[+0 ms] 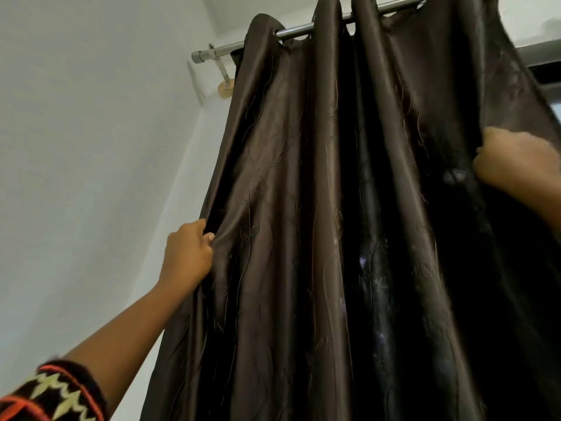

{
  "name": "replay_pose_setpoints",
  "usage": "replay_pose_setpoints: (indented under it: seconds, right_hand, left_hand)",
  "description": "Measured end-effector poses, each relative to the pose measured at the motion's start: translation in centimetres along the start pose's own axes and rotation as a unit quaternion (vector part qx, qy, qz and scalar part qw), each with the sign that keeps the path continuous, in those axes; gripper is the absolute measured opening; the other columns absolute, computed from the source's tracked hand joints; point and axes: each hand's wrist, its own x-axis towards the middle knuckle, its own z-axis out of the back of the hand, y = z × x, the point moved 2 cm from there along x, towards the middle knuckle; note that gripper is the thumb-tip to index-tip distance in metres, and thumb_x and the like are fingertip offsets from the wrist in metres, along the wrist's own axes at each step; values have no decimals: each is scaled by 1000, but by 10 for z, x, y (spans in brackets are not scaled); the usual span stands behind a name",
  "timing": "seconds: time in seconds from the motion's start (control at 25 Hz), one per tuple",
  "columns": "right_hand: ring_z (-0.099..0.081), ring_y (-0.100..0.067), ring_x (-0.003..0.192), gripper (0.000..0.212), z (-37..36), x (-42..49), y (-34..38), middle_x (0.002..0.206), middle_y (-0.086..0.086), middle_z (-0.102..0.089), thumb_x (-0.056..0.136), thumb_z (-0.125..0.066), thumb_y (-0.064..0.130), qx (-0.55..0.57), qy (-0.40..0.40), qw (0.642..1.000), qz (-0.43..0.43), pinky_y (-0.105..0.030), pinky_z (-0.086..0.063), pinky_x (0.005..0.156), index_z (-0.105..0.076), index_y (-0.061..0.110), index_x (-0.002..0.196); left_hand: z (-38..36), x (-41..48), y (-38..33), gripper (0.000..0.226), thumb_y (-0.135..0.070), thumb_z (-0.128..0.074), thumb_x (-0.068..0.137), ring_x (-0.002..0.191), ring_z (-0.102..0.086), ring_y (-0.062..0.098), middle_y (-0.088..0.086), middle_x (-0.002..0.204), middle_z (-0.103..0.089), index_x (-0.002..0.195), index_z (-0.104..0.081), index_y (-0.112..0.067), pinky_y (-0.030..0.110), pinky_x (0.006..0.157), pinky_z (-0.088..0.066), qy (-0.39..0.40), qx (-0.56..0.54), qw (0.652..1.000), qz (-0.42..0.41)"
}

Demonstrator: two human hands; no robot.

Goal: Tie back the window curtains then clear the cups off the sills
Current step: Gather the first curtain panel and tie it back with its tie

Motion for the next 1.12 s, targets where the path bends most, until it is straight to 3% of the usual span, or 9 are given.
replay_pose_setpoints:
  seconds: [0.12, 0.32, 0.52, 0.8, 1.0, 1.12]
  right_hand:
    - [-53, -46, 109, 26, -15, -10, 51, 119, -33, -53, 91, -43, 11, 52, 14, 997, 48, -44, -43, 88, -52, -1, 112]
    - [-53, -40, 112, 31, -42, -31, 158, 122, -25, -56, 96, -36, 17, 150, 83, 976, 131, -40, -43, 91, -53, 6, 119]
    - [-52, -39, 113, 32, -36, -41, 228, 124, -21, -56, 96, -34, 17, 219, 133, 951, 175, -40, -42, 90, -53, 8, 121]
    - [-54, -40, 107, 28, -41, -46, 185, 119, -23, -56, 97, -34, 17, 175, 104, 966, 156, -42, -43, 87, -47, 7, 120]
    - [-52, -33, 78, 24, -43, -63, 146, 96, -20, -59, 91, -39, 4, 145, 110, 973, 143, -34, -38, 60, -42, 2, 116]
    - [-49, -30, 73, 27, -45, -61, 125, 85, -15, -55, 90, -44, 5, 127, 119, 974, 145, -33, -36, 57, -41, 4, 117]
  left_hand:
    - [1, 2, 4, 17, -5, -45, 94, 54, -38, 10, 3, 63, -48, 80, -54, -2, 22, 48, -24, 2, 3, 1000, -3]
    - [2, 7, 9, 18, -5, -45, 93, 61, -45, 18, 13, 78, -59, 90, -61, 3, 27, 51, -24, 6, -6, 1000, -8]
    - [9, 13, 18, 19, -4, -46, 92, 82, -59, 35, 21, 89, -66, 98, -62, 4, 26, 63, -32, 11, -11, 1000, -12]
    - [23, 13, 10, 20, -5, -44, 94, 67, -46, 17, 15, 91, -66, 102, -62, -3, 20, 52, -30, 2, -27, 999, -30]
    - [-5, 2, -25, 16, -2, -44, 89, 76, -56, 33, 15, 81, -63, 94, -59, -1, 36, 69, -43, 52, -20, 997, -56]
    - [-34, -8, -78, 14, 0, -43, 88, 93, -56, 38, 10, 78, -57, 85, -56, -4, 27, 63, -33, 106, -34, 989, -101]
